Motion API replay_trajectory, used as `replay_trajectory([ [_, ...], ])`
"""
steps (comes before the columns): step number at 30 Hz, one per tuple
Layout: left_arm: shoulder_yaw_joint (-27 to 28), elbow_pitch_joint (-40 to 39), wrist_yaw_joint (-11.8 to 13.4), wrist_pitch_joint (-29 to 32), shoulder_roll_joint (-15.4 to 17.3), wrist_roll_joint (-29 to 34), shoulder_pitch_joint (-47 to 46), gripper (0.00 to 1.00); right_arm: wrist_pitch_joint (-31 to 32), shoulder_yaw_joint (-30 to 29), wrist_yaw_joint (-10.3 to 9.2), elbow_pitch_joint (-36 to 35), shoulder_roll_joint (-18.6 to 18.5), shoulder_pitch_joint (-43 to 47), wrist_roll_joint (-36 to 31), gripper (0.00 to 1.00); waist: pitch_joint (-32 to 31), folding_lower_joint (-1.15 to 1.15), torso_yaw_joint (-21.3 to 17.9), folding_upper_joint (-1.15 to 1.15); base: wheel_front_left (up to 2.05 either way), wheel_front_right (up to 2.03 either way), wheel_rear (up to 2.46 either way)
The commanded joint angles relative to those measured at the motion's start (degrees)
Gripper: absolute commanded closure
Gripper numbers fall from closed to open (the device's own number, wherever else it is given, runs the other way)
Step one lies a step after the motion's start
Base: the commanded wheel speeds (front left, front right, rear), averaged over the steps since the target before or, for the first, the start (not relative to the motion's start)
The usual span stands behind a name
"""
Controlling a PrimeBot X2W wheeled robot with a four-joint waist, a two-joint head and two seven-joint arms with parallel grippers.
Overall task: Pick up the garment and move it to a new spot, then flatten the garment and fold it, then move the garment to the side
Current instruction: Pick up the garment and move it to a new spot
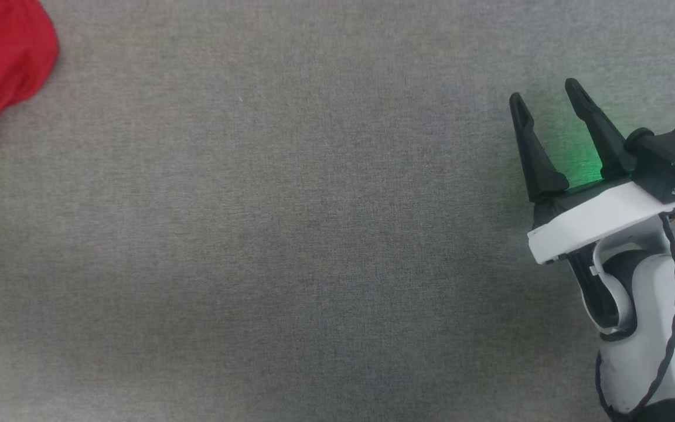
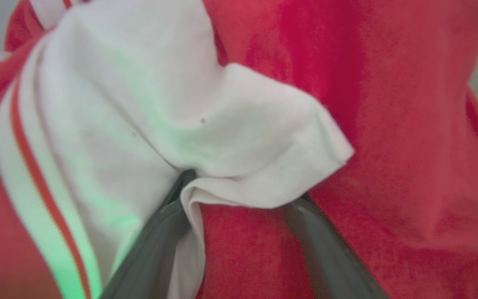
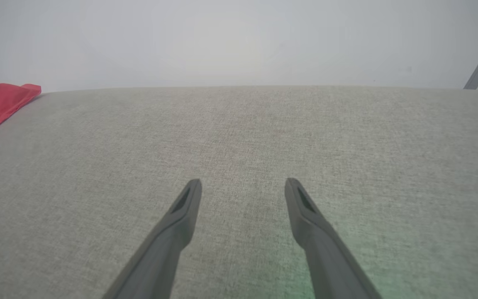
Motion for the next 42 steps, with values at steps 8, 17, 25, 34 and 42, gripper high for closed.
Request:
replay_trajectory([
  [8,-4.12,6.64,-0.11,2.72,-4.81,1.03,0.07,0.00,1.29,-0.44,0.00,-1.56,0.22,-0.80,-1.05,0.00,1.57,0.00,0.14,0.00,0.00,0.00,0.00],
  [17,-5.46,2.21,-0.18,-4.74,-1.02,-0.68,-4.06,1.00,0.56,-1.37,0.00,-0.66,0.21,0.02,-0.40,0.00,-1.59,0.00,1.78,0.00,0.00,0.00,0.00],
  [25,-11.29,-5.42,-0.13,-9.05,2.47,-0.67,-5.72,1.00,-1.35,-2.29,0.00,1.64,0.16,1.42,0.79,0.00,-7.86,0.00,4.37,0.00,0.00,0.00,0.00],
  [34,-16.59,-15.59,-0.13,-7.03,6.46,-1.34,-7.37,1.00,-2.67,-3.30,0.00,4.08,-0.06,3.60,2.21,0.00,-15.40,0.00,7.09,0.00,0.00,0.00,0.00],
  [42,-17.80,-27.88,1.57,-1.41,9.35,-0.90,-6.79,1.00,-3.48,-3.98,0.00,5.05,0.39,5.39,2.98,0.00,-20.05,0.00,8.22,0.00,0.00,0.00,0.00],
])
